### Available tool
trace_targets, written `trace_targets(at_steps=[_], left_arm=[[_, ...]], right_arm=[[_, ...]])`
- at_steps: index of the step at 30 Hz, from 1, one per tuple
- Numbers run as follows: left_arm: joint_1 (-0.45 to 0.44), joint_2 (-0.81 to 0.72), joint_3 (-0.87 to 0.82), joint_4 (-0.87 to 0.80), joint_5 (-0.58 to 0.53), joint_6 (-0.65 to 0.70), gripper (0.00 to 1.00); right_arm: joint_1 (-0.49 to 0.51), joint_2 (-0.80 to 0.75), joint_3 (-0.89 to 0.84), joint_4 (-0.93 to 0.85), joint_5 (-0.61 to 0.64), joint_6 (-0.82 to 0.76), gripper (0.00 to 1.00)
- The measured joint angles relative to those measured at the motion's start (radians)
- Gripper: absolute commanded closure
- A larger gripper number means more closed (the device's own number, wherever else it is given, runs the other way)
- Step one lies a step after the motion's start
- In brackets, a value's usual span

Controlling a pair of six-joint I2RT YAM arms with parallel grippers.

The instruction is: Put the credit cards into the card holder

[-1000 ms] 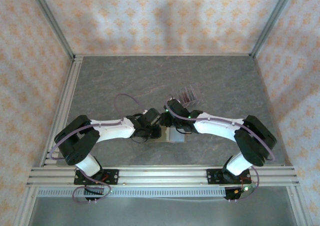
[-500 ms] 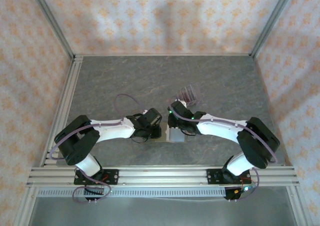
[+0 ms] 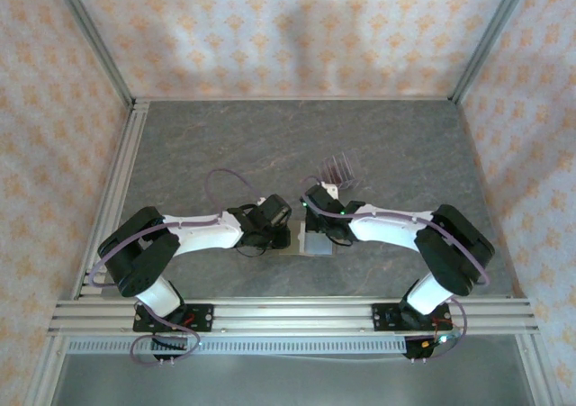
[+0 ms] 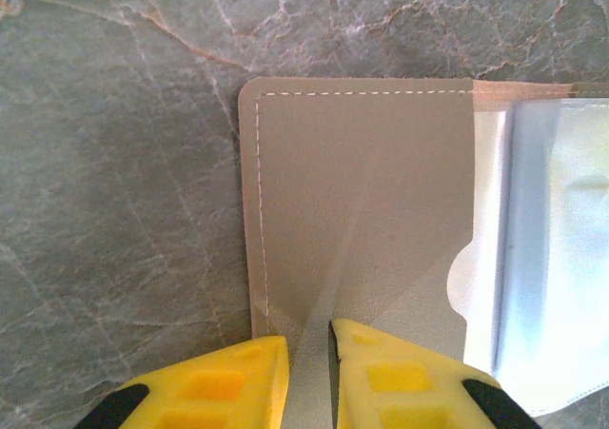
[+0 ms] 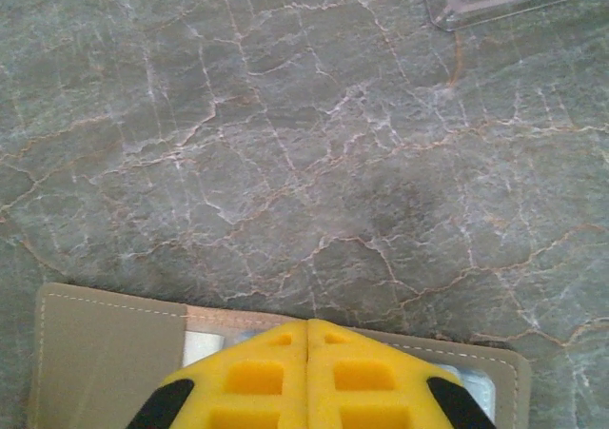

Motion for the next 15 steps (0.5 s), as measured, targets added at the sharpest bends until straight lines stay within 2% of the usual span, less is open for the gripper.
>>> trace_targets(at_steps=[15], left_arm=[[0.000,0.009,0.002,0.002,-0.001,0.000,0.79]], right_arm=[[-0.008,0.035,-0.006,0.009,0.000,0.000,0.98]])
